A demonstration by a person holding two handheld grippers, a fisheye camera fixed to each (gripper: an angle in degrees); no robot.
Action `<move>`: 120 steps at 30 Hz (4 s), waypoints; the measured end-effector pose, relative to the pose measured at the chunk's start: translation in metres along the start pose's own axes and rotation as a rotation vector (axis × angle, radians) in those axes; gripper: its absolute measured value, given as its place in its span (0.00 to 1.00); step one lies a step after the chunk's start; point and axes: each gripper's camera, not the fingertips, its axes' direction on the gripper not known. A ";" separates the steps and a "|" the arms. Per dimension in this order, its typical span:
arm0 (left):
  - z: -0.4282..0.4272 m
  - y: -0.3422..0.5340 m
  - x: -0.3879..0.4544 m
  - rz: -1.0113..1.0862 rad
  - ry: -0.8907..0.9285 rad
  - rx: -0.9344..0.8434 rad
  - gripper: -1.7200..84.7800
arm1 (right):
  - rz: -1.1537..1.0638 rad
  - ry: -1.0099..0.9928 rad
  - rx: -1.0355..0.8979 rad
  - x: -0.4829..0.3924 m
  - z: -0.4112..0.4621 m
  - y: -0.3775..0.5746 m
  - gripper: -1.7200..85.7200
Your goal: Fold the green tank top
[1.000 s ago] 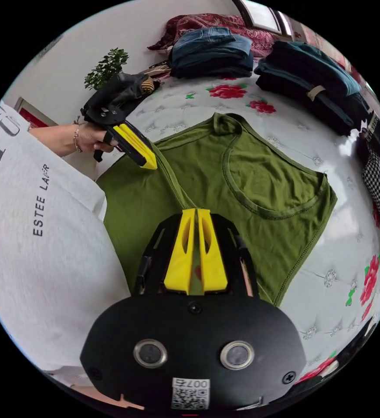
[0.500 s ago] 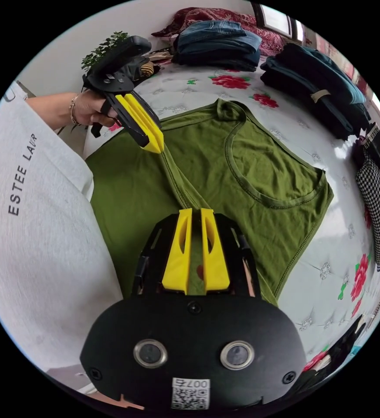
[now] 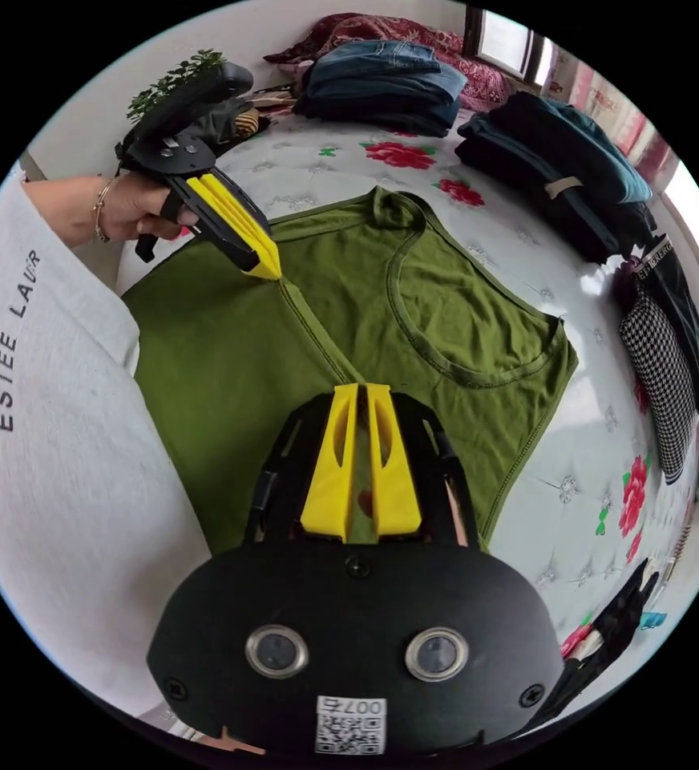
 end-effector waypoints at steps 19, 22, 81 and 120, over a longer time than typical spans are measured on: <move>-0.026 -0.108 -0.050 -0.101 -0.223 0.070 0.10 | 0.423 -0.087 0.169 0.264 -0.032 -0.027 0.05; -0.034 -0.117 -0.061 -0.119 -0.247 0.077 0.07 | 0.367 -0.148 0.093 0.276 -0.013 -0.043 0.05; -0.146 -0.078 -0.004 0.117 0.130 0.225 0.01 | 0.171 -0.175 0.298 0.180 -0.199 0.027 0.02; -0.012 0.192 0.228 -0.018 -0.088 -0.004 0.07 | 1.007 -0.411 0.353 -0.005 -0.176 0.375 0.09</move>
